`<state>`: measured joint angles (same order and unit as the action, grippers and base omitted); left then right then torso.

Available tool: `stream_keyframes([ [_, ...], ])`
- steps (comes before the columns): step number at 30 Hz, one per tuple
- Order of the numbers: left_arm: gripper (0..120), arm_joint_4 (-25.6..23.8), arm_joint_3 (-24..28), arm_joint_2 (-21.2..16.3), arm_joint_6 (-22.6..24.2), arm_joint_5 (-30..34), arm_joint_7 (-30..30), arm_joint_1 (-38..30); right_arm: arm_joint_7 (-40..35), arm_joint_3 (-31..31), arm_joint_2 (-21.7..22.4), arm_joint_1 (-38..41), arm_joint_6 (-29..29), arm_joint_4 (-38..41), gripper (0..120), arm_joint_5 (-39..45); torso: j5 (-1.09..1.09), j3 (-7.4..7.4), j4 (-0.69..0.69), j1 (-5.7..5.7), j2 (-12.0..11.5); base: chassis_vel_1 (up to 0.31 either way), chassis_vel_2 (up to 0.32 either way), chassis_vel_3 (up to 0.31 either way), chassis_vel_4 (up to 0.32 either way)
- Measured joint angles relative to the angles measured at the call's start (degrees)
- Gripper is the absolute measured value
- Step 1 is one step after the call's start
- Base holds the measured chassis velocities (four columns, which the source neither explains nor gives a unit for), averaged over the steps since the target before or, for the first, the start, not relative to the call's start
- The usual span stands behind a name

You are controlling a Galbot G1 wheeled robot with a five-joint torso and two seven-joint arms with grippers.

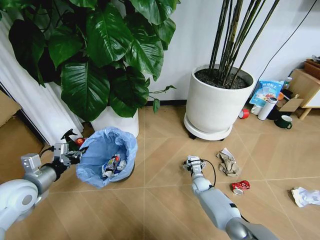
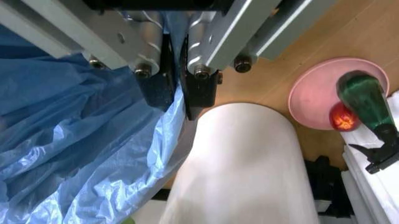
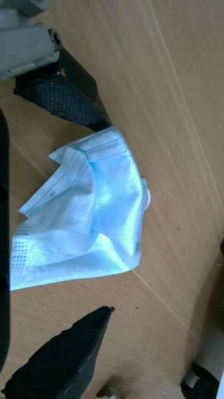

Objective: Pick up the trash bin and place the garbage on the floor into it.

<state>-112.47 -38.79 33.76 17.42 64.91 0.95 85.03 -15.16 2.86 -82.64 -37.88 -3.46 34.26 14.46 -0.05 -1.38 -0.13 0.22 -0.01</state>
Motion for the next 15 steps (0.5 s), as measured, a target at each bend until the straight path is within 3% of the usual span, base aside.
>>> stream_keyframes([
  [10,0,0.23,0.46,0.05,-0.03,0.12,-0.02,-0.38,0.33,0.50,-1.78,1.53,1.15,-3.47,100,-0.30,0.00,0.00,0.00,0.00,0.00,0.000,0.000,0.000,0.000],
  [13,0,0.23,0.47,0.09,-0.04,0.12,-0.03,-0.38,0.42,0.68,-1.90,1.76,1.74,-4.13,94,-0.13,0.00,0.00,0.01,0.00,0.00,0.000,0.000,0.000,0.000],
  [15,0,0.23,0.47,0.20,-0.05,0.12,-0.03,-0.38,0.52,0.74,-1.86,1.82,2.02,-4.50,84,0.04,0.00,0.01,0.01,0.00,0.00,0.000,0.000,0.000,0.000],
])
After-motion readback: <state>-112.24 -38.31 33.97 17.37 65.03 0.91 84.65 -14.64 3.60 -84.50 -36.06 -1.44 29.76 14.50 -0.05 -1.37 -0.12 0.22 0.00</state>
